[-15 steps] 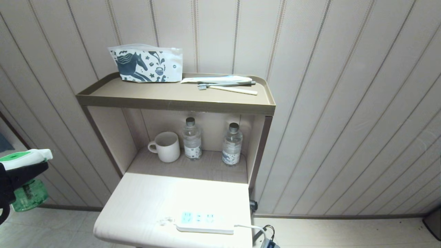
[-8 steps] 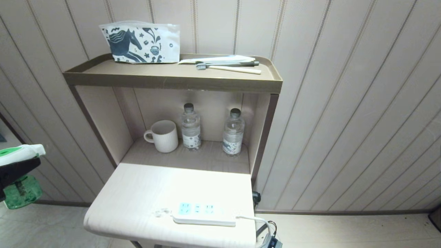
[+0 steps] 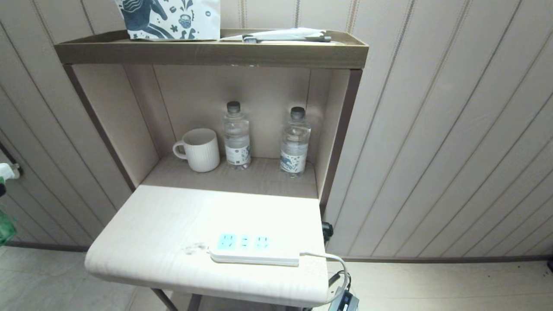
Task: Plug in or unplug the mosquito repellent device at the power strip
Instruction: Place the mosquito repellent liquid on the table
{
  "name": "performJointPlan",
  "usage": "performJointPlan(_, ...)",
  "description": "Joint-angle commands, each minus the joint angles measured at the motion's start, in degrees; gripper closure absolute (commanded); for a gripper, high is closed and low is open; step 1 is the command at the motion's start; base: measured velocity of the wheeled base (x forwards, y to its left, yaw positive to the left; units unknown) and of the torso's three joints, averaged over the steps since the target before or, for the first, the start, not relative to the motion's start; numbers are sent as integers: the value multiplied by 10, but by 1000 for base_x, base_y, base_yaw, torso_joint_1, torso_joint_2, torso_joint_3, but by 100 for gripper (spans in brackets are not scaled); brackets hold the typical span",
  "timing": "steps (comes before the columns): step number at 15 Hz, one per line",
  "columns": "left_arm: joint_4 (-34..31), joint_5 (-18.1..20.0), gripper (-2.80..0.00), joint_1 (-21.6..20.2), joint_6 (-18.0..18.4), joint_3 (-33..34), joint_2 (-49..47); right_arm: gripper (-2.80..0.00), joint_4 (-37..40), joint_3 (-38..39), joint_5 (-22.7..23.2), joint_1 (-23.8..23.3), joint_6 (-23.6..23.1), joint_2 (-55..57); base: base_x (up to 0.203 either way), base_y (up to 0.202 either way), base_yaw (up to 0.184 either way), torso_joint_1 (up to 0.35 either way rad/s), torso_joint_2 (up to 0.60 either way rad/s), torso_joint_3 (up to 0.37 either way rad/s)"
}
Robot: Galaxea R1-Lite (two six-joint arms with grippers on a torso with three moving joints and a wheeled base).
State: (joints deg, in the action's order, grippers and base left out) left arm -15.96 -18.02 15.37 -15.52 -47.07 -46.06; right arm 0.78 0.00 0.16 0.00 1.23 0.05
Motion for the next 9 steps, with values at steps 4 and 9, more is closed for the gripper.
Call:
performJointPlan(4, -3, 1, 0, 0, -1, 4, 15, 0, 0, 0, 0, 0, 0, 1, 0, 0, 0, -203, 490, 290)
performJointPlan(9, 5, 9, 0, 2, 1, 3, 2, 0, 0, 0, 0, 0, 0, 1, 0, 0, 0, -181, 474, 289)
